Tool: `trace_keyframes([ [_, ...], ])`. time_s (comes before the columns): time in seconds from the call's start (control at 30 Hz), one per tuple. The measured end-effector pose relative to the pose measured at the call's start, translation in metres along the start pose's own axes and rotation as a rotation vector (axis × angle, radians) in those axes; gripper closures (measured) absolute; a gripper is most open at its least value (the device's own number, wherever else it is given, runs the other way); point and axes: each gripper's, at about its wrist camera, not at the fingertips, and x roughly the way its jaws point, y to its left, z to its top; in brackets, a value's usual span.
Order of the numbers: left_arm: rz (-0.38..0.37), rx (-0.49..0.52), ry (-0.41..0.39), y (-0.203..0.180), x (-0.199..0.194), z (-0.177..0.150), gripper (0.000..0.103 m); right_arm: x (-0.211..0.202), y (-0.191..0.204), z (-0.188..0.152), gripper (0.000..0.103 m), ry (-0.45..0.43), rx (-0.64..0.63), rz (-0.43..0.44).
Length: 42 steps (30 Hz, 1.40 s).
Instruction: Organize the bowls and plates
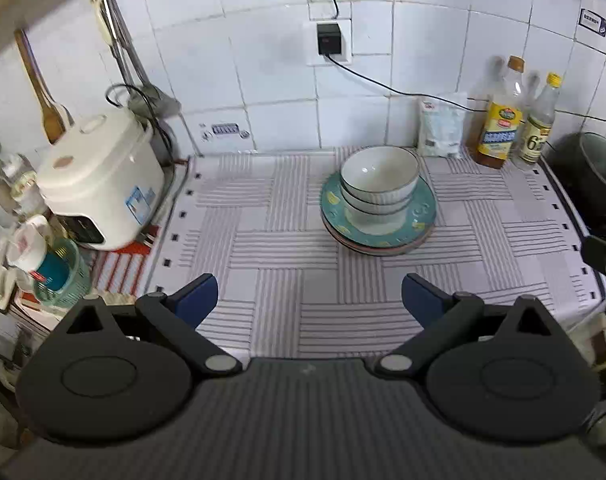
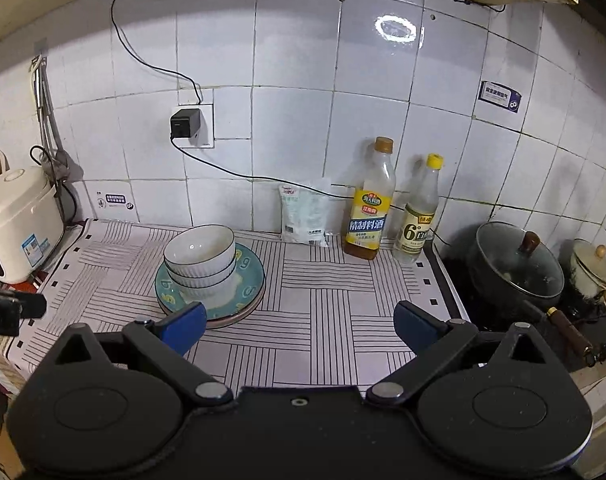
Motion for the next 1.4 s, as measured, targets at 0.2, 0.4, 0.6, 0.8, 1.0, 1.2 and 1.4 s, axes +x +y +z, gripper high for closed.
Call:
trace_keyframes([
  [0.2,0.012,0.000,-0.028,0.000,0.000,-0.006,0.003,0.002,0.001,-0.009,0.002,-0.021,-0.017,-0.012],
  [0.4,0.003,-0.025,-0.036,-0.003,0.007,-0.011,0.003,0.016,0.000,-0.020,0.002,-0.030,0.009,-0.010],
  [0.6,-0.006,-0.061,-0.042,-0.002,0.011,-0.016,0.003,0.019,-0.002,-0.028,0.002,-0.027,0.014,-0.026],
  [0.8,0.018,-0.076,-0.057,-0.003,0.012,-0.022,0.003,0.016,-0.006,-0.029,0.002,-0.031,0.020,-0.017],
  [1.0,0.002,-0.025,-0.046,-0.008,0.013,-0.023,0.003,0.013,-0.006,-0.030,0.002,-0.043,0.001,-0.005],
  [1.2,-0.019,-0.013,-0.048,-0.009,0.011,-0.024,0.003,0.012,-0.005,-0.031,0.002,-0.036,0.004,-0.008],
  [1.4,-0.016,-0.022,-0.059,-0.007,0.012,-0.024,0.003,0.014,-0.006,-0.031,0.002,-0.026,0.012,-0.012],
])
